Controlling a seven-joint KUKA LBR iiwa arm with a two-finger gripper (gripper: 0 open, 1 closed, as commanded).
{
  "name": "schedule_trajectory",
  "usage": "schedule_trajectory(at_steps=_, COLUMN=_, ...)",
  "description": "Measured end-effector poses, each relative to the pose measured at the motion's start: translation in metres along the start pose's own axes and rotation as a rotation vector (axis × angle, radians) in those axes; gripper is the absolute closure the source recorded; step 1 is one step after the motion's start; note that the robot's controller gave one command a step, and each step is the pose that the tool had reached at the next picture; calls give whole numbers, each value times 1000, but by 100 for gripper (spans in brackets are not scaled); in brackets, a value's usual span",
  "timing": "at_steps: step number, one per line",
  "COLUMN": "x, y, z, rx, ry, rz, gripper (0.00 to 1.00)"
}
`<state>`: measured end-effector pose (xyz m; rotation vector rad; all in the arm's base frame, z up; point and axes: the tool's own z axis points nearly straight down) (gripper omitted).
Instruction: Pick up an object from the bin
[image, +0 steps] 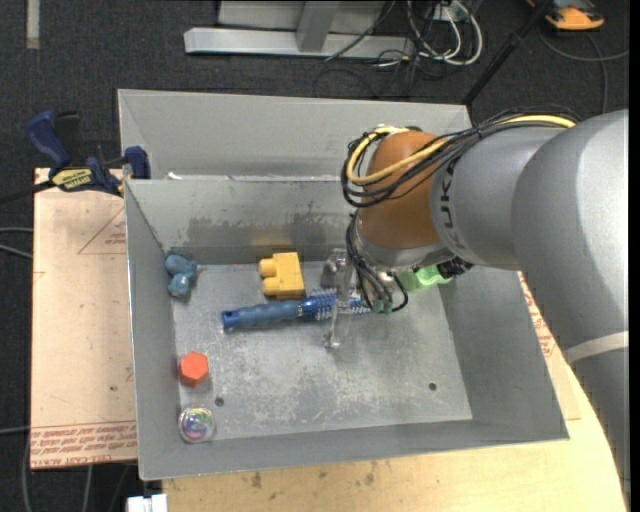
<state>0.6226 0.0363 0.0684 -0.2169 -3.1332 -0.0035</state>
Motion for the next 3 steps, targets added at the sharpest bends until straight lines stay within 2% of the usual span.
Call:
schedule_trajectory(at_steps=1, x=-1, y=1, z=0, rx=-1, ry=-2, rz=-1, gripper=0)
schedule_trajectory(at_steps=2, x=0, y=1, z=0, rx=-1, ry=-1, rz=-2, gripper=100)
schedule_trajectory(at_steps=3, x=-2, y=2, z=-107, rx=-1, ry=-11, rz=-4, gripper=100)
